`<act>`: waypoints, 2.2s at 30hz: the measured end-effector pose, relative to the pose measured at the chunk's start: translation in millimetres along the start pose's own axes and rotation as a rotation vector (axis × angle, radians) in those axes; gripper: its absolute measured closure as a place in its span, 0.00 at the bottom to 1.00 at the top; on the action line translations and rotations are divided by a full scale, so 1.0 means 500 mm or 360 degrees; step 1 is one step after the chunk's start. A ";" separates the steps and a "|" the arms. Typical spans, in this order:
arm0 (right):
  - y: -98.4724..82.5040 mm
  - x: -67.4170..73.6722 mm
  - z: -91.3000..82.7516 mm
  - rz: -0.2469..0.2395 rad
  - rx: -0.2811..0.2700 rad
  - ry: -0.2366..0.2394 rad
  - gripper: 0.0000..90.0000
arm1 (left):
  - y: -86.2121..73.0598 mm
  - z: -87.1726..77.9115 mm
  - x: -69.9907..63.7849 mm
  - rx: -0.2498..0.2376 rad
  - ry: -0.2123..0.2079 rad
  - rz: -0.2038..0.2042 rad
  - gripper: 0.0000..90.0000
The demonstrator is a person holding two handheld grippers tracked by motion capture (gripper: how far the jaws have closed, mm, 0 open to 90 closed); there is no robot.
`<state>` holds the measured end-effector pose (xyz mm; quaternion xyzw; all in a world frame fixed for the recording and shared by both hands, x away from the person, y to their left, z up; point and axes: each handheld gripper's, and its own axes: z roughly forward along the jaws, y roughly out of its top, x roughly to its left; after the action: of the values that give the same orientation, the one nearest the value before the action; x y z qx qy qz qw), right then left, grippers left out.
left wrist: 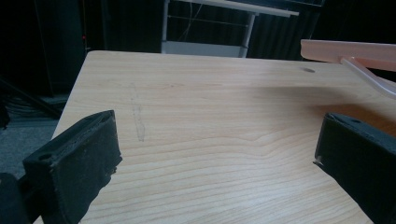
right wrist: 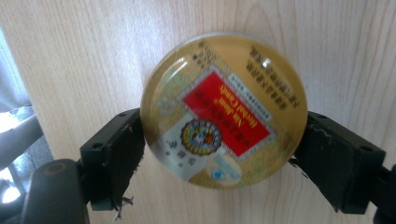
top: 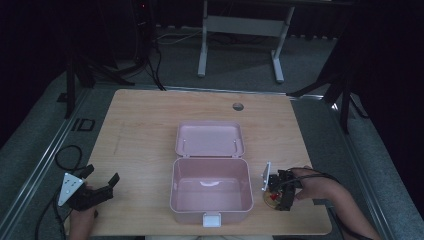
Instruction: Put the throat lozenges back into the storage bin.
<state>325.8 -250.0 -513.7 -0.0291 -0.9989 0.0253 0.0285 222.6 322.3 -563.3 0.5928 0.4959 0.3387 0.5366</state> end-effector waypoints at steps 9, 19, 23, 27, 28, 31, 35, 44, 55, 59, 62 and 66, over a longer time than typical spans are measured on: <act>0.012 -0.001 0.008 -0.0025 0.0023 0.0007 0.21 | 0.000 0.000 0.000 0.0001 -0.0008 0.0000 0.00; 0.015 0.010 -0.018 -0.0074 0.0034 0.0068 0.22 | 0.000 0.000 0.000 0.0004 -0.0012 0.0006 0.00; 0.015 0.013 -0.034 -0.0076 0.0038 0.0078 0.22 | 0.000 0.000 0.000 0.0004 -0.0012 0.0006 0.00; 0.013 0.015 -0.057 -0.0068 0.0049 0.0079 0.22 | 0.000 0.000 0.000 0.0004 -0.0015 0.0006 0.00; 0.013 0.016 -0.063 -0.0065 0.0052 0.0085 0.22 | 0.000 0.000 0.000 0.0004 -0.0015 0.0006 0.00; 0.012 0.019 -0.083 -0.0073 0.0047 0.0073 0.22 | 0.000 0.000 0.000 0.0006 -0.0016 0.0004 0.00; 0.014 0.024 -0.108 -0.0094 0.0050 0.0041 0.22 | 0.000 0.001 0.000 0.0006 -0.0014 0.0005 0.00; 0.018 0.036 -0.183 -0.0108 0.0029 -0.0044 0.22 | 0.000 0.001 0.000 0.0008 -0.0014 0.0003 0.00; 0.024 0.046 -0.285 -0.0056 -0.0017 -0.0118 0.22 | 0.000 0.002 -0.001 0.0008 -0.0005 0.0001 0.00; 0.028 0.051 -0.315 -0.0046 -0.0058 -0.0148 0.22 | 0.001 0.002 -0.001 0.0014 -0.0005 0.0003 0.00; 0.033 0.053 -0.318 -0.0051 -0.0042 -0.0159 0.22 | 0.001 0.002 -0.001 0.0013 -0.0005 0.0003 0.00; 0.041 0.053 -0.314 -0.0054 -0.0033 -0.0153 0.22 | 0.001 0.002 -0.001 0.0014 -0.0004 0.0003 0.00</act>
<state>309.5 -220.1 -356.8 -0.0111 -0.9996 0.0159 -0.0194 223.5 321.5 -563.2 0.5959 0.4963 0.3364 0.5343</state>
